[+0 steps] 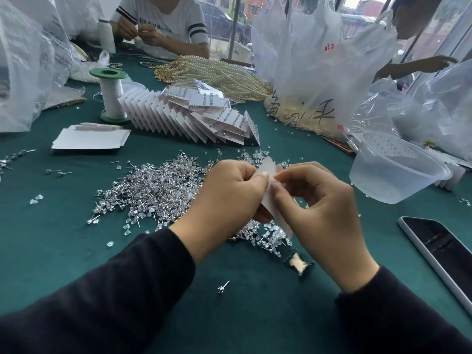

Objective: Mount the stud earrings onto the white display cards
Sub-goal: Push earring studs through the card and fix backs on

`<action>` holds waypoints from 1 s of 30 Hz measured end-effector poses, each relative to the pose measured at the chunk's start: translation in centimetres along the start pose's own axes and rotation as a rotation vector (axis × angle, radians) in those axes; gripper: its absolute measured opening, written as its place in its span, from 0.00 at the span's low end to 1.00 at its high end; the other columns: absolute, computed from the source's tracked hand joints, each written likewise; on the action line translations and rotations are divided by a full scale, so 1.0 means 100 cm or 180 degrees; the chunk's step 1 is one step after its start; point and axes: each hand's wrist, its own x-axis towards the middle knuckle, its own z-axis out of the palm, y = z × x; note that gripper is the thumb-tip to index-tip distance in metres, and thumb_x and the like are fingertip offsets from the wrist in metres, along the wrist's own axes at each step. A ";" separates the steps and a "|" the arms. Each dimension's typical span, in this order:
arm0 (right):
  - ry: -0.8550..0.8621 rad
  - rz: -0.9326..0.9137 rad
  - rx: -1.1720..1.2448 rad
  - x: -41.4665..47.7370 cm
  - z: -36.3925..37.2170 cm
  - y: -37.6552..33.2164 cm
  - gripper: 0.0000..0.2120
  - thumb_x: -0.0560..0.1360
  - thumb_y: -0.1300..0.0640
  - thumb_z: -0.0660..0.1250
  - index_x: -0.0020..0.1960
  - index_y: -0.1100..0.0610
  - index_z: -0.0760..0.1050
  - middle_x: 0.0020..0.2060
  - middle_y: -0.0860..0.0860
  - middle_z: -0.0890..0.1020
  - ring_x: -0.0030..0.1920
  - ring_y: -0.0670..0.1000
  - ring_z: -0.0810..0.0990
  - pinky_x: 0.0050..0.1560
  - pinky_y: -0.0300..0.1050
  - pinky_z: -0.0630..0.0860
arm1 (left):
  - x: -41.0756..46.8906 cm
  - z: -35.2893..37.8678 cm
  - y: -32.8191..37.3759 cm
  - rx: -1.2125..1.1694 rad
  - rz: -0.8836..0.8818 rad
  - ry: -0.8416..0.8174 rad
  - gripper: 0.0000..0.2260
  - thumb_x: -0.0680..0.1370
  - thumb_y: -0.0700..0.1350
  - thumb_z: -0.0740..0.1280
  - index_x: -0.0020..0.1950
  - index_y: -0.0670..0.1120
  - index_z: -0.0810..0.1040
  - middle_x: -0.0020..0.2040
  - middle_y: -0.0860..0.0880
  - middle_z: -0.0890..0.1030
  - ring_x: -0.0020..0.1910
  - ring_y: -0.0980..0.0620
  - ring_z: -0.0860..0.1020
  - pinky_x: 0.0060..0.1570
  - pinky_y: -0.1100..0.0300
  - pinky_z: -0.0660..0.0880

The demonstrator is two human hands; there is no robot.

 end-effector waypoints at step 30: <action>0.0668 0.0227 0.0039 0.012 -0.017 0.004 0.03 0.71 0.62 0.68 0.40 0.55 0.78 0.43 0.53 0.79 0.47 0.52 0.79 0.49 0.45 0.77 | 0.014 -0.031 -0.012 0.3211 0.0233 -0.0300 0.12 0.70 0.56 0.69 0.50 0.53 0.80 0.48 0.52 0.70 0.53 0.53 0.68 0.61 0.55 0.65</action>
